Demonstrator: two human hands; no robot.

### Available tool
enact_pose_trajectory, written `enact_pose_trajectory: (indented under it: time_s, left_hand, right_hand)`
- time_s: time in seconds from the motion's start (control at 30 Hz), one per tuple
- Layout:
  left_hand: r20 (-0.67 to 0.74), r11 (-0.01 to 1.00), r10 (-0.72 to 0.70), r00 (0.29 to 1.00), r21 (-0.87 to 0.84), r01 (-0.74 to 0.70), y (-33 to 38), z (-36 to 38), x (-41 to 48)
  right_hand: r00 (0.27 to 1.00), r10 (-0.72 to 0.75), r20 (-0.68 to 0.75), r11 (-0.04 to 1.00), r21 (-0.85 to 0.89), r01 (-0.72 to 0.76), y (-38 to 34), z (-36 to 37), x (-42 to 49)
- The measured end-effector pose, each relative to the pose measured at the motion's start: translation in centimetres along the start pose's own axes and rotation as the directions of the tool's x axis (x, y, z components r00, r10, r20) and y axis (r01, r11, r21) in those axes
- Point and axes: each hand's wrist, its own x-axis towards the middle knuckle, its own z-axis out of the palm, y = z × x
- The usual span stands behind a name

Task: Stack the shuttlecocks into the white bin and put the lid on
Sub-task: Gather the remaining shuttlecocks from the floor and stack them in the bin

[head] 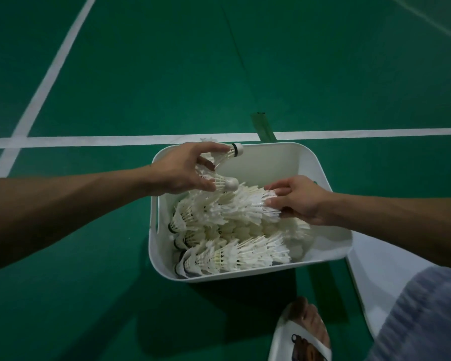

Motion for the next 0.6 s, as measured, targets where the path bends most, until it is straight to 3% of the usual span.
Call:
enact_pose_trajectory:
  time_s: [0.33, 0.43, 0.6]
  left_hand:
    - [0.003, 0.999, 0.004, 1.0, -0.044, -0.004, 1.8, 0.9, 0.6]
    - [0.019, 0.994, -0.004, 1.0, -0.113, 0.006, 2.7, 1.5, 0.9]
    - [0.022, 0.968, -0.013, 1.0, -0.251, 0.018, 4.6, 2.7, 2.1]
  right_hand:
    - [0.974, -0.224, -0.031, 0.902, -0.385, 0.195, -0.9, -2.1, -1.0]
    - [0.889, -0.448, -0.09, 0.799, -0.487, 0.353, -1.4, -2.7, -1.9]
    - [0.767, -0.637, 0.07, 0.621, -0.543, 0.565, -2.2, -1.2, -3.2]
